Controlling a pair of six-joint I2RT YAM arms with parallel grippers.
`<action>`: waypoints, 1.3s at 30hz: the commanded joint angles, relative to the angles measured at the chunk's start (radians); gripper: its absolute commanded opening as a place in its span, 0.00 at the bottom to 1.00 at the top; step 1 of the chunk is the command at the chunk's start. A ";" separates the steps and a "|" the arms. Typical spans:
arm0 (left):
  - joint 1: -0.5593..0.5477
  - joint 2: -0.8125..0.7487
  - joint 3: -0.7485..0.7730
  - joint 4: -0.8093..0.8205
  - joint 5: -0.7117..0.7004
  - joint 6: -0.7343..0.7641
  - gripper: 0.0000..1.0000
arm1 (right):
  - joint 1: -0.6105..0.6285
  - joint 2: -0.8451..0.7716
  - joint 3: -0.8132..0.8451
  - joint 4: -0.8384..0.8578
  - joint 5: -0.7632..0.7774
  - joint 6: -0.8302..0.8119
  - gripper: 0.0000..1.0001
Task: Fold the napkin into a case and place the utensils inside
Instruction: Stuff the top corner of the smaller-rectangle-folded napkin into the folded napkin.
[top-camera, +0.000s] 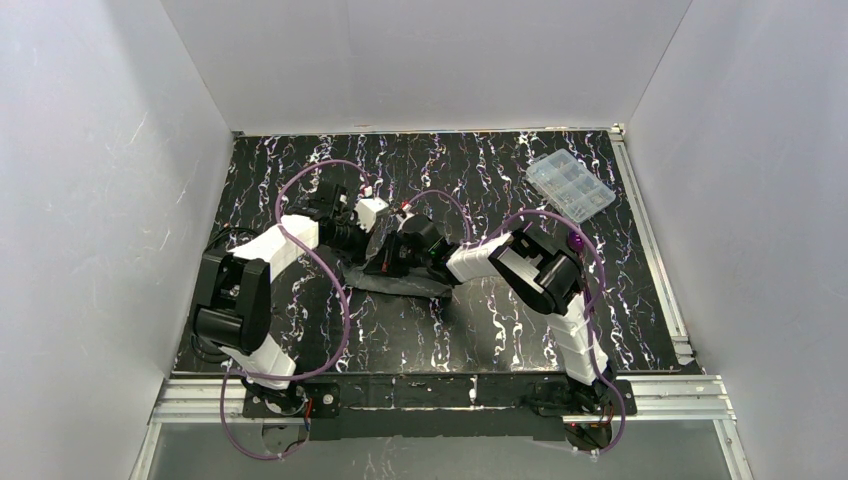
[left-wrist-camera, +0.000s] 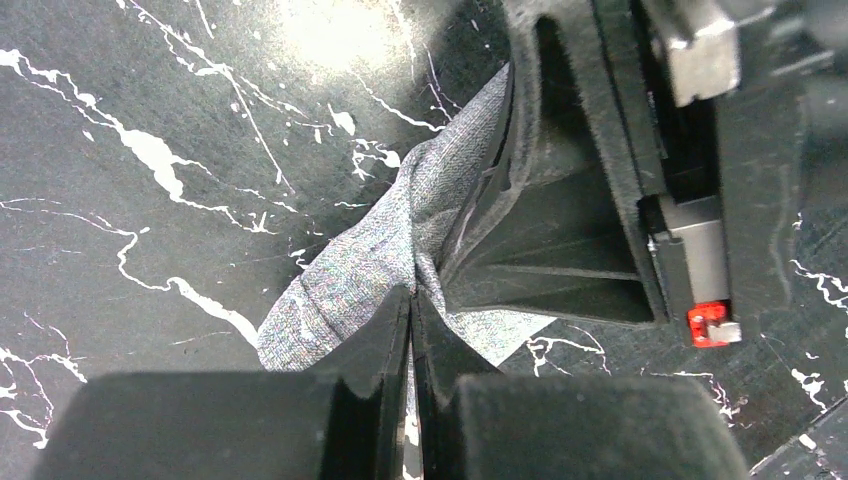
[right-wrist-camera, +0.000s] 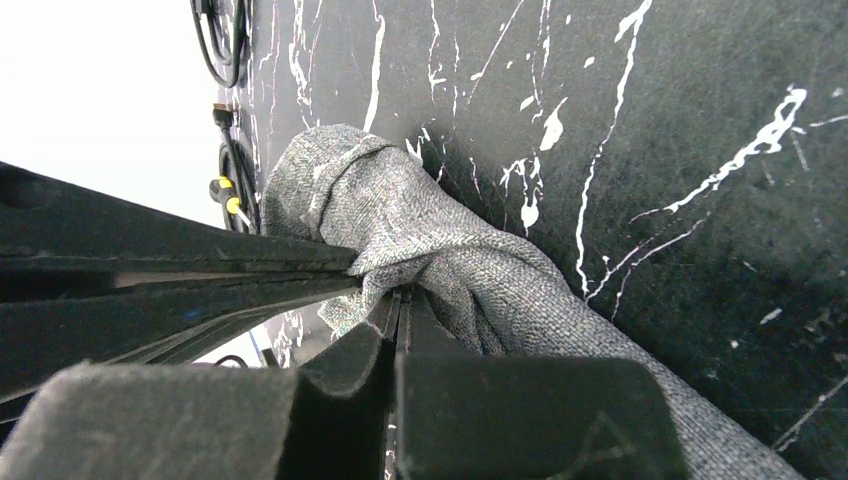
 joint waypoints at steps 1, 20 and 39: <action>-0.005 -0.069 0.030 -0.038 0.053 -0.016 0.00 | 0.020 0.043 0.018 -0.100 0.028 -0.040 0.05; -0.006 -0.070 -0.026 -0.093 0.095 0.046 0.00 | 0.007 0.022 0.062 -0.071 0.087 -0.019 0.04; -0.007 -0.047 -0.080 -0.030 0.003 0.131 0.00 | -0.048 0.004 0.048 0.108 0.042 0.055 0.04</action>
